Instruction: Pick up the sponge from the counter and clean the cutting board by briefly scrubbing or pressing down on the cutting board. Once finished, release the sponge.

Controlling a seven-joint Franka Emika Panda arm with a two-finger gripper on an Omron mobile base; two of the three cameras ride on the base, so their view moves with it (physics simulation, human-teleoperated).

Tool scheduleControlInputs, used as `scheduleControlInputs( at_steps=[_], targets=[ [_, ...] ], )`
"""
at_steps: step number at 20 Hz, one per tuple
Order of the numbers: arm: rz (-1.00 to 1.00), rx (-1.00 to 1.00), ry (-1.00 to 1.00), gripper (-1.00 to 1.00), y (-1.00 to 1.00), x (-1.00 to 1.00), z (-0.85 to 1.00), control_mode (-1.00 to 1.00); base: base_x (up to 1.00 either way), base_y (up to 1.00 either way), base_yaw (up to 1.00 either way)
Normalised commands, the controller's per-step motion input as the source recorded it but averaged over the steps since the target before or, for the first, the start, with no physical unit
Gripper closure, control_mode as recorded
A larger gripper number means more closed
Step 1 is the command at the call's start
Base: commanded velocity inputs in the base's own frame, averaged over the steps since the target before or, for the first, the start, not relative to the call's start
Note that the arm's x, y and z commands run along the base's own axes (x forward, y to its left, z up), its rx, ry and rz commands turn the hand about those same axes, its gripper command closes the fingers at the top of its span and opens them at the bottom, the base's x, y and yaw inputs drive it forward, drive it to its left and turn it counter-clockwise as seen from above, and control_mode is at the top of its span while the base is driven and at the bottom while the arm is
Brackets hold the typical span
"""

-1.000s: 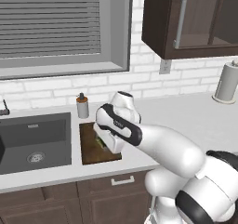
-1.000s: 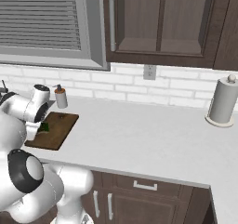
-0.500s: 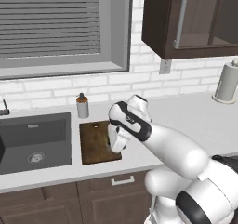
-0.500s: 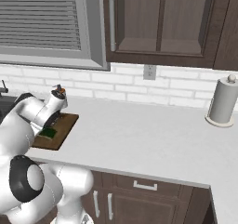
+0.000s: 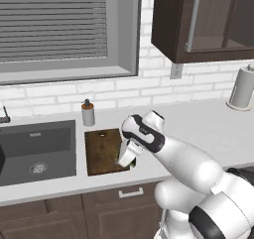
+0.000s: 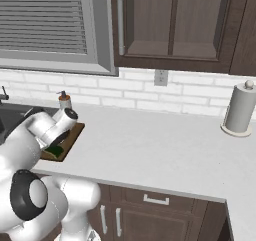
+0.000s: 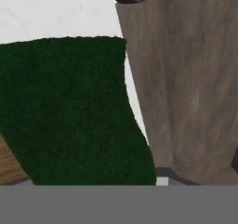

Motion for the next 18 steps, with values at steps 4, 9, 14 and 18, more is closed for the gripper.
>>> scheduleControlInputs(
  at_steps=[4,9,14,18],
  targets=[
    [-0.14,0.00,0.00,1.00,0.00,0.34,-0.33,-1.00,0.00,0.00,0.00],
    [-0.12,0.00,0.00,1.00,0.00,0.31,-0.33,-1.00,0.00,0.00,0.00],
    [-0.08,0.05,0.00,1.00,0.00,0.40,-0.28,-1.00,0.00,0.00,0.00],
    [-0.06,0.12,0.00,1.00,0.00,0.31,-0.20,-1.00,0.00,0.00,0.00]
  ],
)
